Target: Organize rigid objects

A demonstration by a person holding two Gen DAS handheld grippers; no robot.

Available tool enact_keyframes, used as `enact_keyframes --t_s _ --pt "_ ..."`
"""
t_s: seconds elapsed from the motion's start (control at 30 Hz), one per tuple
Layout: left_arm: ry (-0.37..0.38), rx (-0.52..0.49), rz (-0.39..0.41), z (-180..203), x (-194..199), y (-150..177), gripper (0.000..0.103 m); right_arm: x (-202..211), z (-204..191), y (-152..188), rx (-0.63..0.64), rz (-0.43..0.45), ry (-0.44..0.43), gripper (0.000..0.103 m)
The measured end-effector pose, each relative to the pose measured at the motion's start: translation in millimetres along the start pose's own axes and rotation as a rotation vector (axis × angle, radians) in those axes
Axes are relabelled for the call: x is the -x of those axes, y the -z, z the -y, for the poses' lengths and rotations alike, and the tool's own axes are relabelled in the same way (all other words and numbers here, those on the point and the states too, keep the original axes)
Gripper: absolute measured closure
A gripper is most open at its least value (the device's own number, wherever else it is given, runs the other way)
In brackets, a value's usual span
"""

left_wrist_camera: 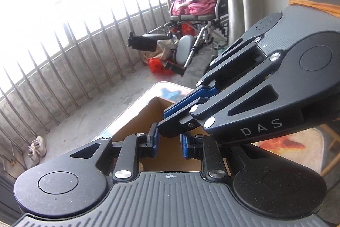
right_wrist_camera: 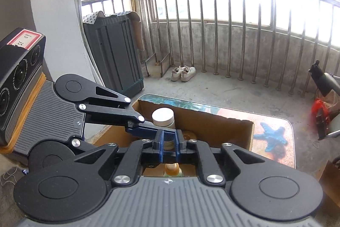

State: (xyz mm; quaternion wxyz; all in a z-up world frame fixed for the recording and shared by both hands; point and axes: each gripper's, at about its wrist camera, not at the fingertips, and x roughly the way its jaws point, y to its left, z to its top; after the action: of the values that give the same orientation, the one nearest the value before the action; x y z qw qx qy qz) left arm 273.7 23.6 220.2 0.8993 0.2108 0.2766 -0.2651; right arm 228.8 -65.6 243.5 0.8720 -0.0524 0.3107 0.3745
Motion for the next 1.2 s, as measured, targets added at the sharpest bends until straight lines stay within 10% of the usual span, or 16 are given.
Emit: enact_keyframes --t_s 0.33,0.47,0.9,1.0,1.2 --pt "0.105 0.112 -0.184 -48.8 -29.1 38.9 0.080 -71.4 36.8 16.6 -0.083 -0.130 -0.079 0.091" --pt "0.187 0.191 -0.353 -65.9 -48.0 59.8 0.059 -88.4 34.4 26.9 -0.067 -0.216 -0.049 0.091" --pt "0.192 0.034 -0.747 -48.6 -99.7 107.5 0.054 -102.3 60.1 46.8 -0.165 -0.302 -0.023 0.091" --pt "0.164 0.020 -0.731 -52.0 -87.3 107.7 0.084 -101.3 55.4 47.2 -0.150 -0.302 -0.033 0.091" --pt "0.087 -0.144 -0.598 -37.9 -57.0 91.9 0.084 -100.5 45.0 43.1 -0.115 -0.294 -0.068 0.091"
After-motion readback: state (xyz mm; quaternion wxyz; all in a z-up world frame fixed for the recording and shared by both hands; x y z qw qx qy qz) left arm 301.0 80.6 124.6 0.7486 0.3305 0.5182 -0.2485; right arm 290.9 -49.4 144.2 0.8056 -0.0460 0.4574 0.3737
